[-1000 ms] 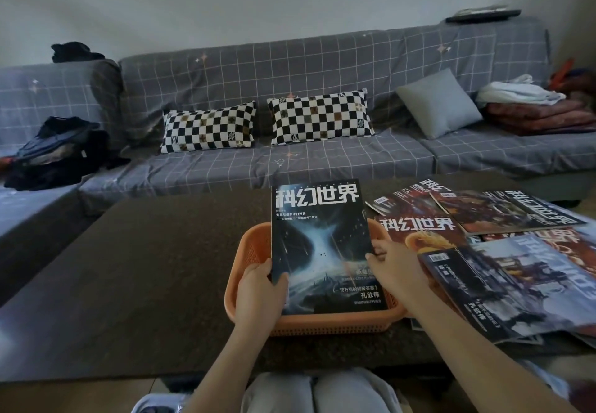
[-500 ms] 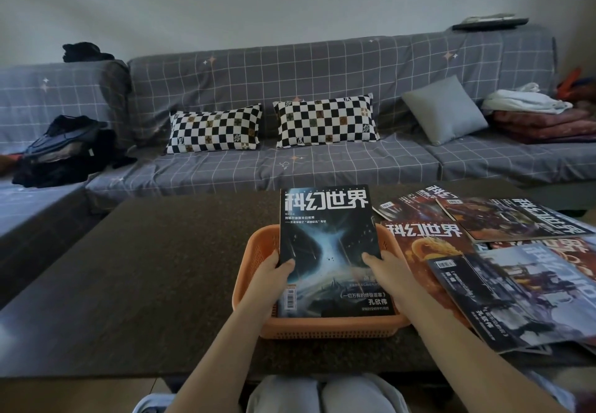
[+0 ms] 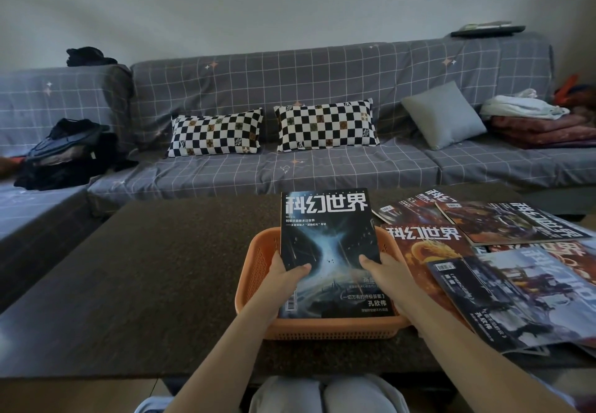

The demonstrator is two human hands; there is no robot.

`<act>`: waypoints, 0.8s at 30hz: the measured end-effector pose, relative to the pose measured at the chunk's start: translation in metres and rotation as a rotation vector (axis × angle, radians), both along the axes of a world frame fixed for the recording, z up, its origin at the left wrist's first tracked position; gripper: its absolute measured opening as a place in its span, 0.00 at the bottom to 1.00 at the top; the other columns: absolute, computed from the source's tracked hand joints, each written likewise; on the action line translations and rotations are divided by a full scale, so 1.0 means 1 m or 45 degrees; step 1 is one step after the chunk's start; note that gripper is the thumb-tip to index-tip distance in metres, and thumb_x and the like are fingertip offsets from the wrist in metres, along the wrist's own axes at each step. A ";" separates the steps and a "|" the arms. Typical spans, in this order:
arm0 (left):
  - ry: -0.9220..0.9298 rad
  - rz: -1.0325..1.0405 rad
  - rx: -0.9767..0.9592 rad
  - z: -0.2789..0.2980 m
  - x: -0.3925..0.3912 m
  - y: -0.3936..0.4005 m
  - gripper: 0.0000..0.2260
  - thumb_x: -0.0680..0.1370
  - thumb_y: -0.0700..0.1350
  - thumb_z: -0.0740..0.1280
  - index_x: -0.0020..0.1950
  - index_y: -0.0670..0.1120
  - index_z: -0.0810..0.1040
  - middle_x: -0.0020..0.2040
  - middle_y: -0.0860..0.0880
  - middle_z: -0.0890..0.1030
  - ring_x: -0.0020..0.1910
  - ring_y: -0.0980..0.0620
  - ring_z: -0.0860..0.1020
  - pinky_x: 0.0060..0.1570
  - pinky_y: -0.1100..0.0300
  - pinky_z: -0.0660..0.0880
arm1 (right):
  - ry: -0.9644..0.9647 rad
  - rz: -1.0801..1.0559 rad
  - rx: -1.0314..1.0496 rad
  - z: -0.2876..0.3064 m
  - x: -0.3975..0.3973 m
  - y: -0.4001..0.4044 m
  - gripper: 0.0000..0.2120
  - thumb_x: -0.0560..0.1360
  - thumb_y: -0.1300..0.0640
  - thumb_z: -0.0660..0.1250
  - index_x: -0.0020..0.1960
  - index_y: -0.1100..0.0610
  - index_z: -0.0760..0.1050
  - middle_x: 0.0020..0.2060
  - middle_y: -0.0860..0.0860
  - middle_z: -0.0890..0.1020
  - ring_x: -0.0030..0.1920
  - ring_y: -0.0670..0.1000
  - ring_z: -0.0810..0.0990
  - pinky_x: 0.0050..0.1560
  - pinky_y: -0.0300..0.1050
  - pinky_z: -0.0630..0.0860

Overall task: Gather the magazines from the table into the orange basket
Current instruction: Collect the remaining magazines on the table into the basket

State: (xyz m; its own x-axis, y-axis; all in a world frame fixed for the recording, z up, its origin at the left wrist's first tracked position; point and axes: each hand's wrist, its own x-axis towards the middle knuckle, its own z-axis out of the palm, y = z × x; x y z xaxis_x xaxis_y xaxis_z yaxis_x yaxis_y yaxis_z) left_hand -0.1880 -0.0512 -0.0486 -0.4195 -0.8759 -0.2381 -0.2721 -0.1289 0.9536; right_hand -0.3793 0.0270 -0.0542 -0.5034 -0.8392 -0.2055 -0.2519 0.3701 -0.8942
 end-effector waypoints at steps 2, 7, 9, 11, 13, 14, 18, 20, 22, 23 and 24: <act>-0.062 0.044 -0.088 0.001 -0.004 0.002 0.30 0.78 0.45 0.66 0.77 0.51 0.56 0.66 0.50 0.75 0.64 0.47 0.73 0.68 0.46 0.66 | 0.008 -0.019 0.004 0.003 0.001 0.002 0.19 0.77 0.44 0.59 0.62 0.54 0.72 0.51 0.47 0.79 0.53 0.50 0.76 0.54 0.47 0.69; -0.214 0.124 -0.427 0.002 -0.007 0.018 0.33 0.79 0.45 0.64 0.79 0.51 0.49 0.77 0.48 0.59 0.76 0.45 0.58 0.74 0.44 0.56 | 0.090 -0.049 -0.136 0.013 0.003 0.010 0.09 0.78 0.48 0.60 0.54 0.50 0.75 0.50 0.45 0.79 0.42 0.38 0.74 0.37 0.36 0.66; -0.295 0.134 -0.573 0.007 -0.012 0.027 0.33 0.79 0.46 0.63 0.79 0.51 0.48 0.79 0.50 0.48 0.78 0.45 0.43 0.75 0.41 0.45 | 0.165 -0.050 -0.206 0.017 0.002 0.018 0.12 0.78 0.51 0.61 0.61 0.49 0.72 0.48 0.40 0.77 0.40 0.35 0.72 0.36 0.31 0.65; -0.279 0.099 -0.657 0.015 -0.022 0.037 0.31 0.79 0.47 0.63 0.78 0.51 0.51 0.79 0.53 0.46 0.77 0.46 0.39 0.75 0.41 0.44 | 0.204 -0.098 -0.226 0.023 -0.001 0.027 0.20 0.77 0.51 0.62 0.68 0.52 0.68 0.54 0.43 0.77 0.47 0.40 0.75 0.43 0.34 0.70; -0.233 0.055 -0.699 0.021 -0.034 0.047 0.25 0.80 0.47 0.62 0.76 0.51 0.60 0.79 0.52 0.54 0.78 0.48 0.48 0.75 0.42 0.51 | 0.221 -0.160 -0.212 0.028 -0.006 0.036 0.21 0.77 0.51 0.62 0.68 0.54 0.67 0.61 0.48 0.76 0.55 0.45 0.75 0.49 0.41 0.72; -0.217 0.035 -0.712 0.023 -0.041 0.052 0.22 0.80 0.47 0.62 0.73 0.52 0.64 0.77 0.51 0.60 0.77 0.48 0.55 0.74 0.43 0.56 | 0.223 -0.179 -0.221 0.029 -0.009 0.041 0.20 0.77 0.51 0.63 0.67 0.54 0.68 0.61 0.49 0.76 0.55 0.46 0.75 0.48 0.40 0.72; -0.198 -0.071 -0.758 0.022 -0.076 0.070 0.14 0.80 0.47 0.62 0.65 0.52 0.73 0.66 0.53 0.72 0.66 0.52 0.69 0.68 0.49 0.67 | 0.317 -0.256 -0.209 0.024 -0.031 0.066 0.17 0.77 0.50 0.63 0.63 0.54 0.72 0.57 0.48 0.78 0.45 0.41 0.74 0.39 0.34 0.68; -0.199 -0.133 -0.778 0.020 -0.095 0.078 0.12 0.80 0.46 0.61 0.63 0.51 0.75 0.63 0.53 0.74 0.63 0.53 0.71 0.66 0.52 0.68 | 0.346 -0.315 -0.171 0.018 -0.045 0.082 0.16 0.77 0.49 0.63 0.62 0.54 0.74 0.56 0.50 0.79 0.43 0.42 0.74 0.41 0.37 0.68; -0.215 -0.214 -0.808 0.017 -0.116 0.085 0.11 0.80 0.46 0.60 0.61 0.51 0.76 0.61 0.53 0.74 0.60 0.54 0.73 0.64 0.55 0.69 | 0.363 -0.373 -0.140 0.009 -0.060 0.097 0.15 0.77 0.50 0.62 0.61 0.55 0.74 0.56 0.52 0.79 0.46 0.46 0.74 0.46 0.41 0.68; -0.229 -0.260 -0.832 0.015 -0.127 0.088 0.11 0.80 0.47 0.60 0.61 0.51 0.76 0.61 0.53 0.74 0.58 0.56 0.73 0.62 0.57 0.69 | 0.361 -0.399 -0.124 0.003 -0.067 0.105 0.16 0.77 0.50 0.62 0.61 0.55 0.74 0.56 0.52 0.79 0.49 0.47 0.74 0.48 0.42 0.68; -0.245 -0.306 -0.860 0.014 -0.138 0.091 0.11 0.80 0.47 0.60 0.61 0.50 0.76 0.61 0.52 0.75 0.56 0.58 0.73 0.60 0.59 0.69 | 0.352 -0.427 -0.112 -0.002 -0.073 0.112 0.16 0.77 0.50 0.62 0.62 0.55 0.74 0.56 0.53 0.79 0.51 0.49 0.75 0.50 0.44 0.70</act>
